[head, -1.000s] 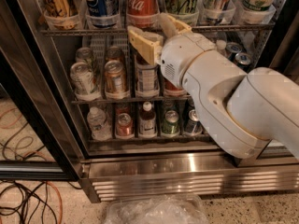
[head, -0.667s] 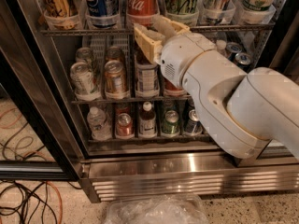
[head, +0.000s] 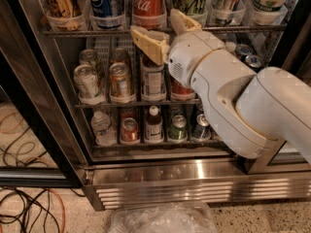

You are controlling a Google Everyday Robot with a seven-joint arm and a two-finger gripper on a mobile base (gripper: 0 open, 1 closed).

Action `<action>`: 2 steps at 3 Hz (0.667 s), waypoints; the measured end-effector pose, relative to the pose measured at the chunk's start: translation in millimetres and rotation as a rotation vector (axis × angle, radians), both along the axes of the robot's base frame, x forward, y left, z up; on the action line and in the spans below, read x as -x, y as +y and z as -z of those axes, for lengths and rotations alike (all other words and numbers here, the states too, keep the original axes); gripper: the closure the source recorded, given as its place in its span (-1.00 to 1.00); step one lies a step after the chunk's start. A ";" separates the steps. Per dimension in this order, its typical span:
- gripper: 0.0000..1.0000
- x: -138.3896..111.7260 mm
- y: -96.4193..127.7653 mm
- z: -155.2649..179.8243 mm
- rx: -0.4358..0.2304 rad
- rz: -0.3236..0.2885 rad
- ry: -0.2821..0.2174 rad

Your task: Pick coke can from top shelf of fridge

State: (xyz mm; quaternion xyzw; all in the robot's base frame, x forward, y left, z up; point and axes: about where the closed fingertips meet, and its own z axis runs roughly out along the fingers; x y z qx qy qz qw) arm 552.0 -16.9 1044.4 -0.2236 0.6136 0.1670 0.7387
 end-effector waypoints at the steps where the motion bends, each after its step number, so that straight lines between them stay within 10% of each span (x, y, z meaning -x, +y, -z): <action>1: -0.30 -7.5 2.3 0.8 0.002 -0.009 -0.003; 2: -0.30 -18.5 3.5 0.7 0.000 -0.011 -0.005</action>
Offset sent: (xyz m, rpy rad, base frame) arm 0.0347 0.0017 -0.0014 0.0034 -0.0055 0.0097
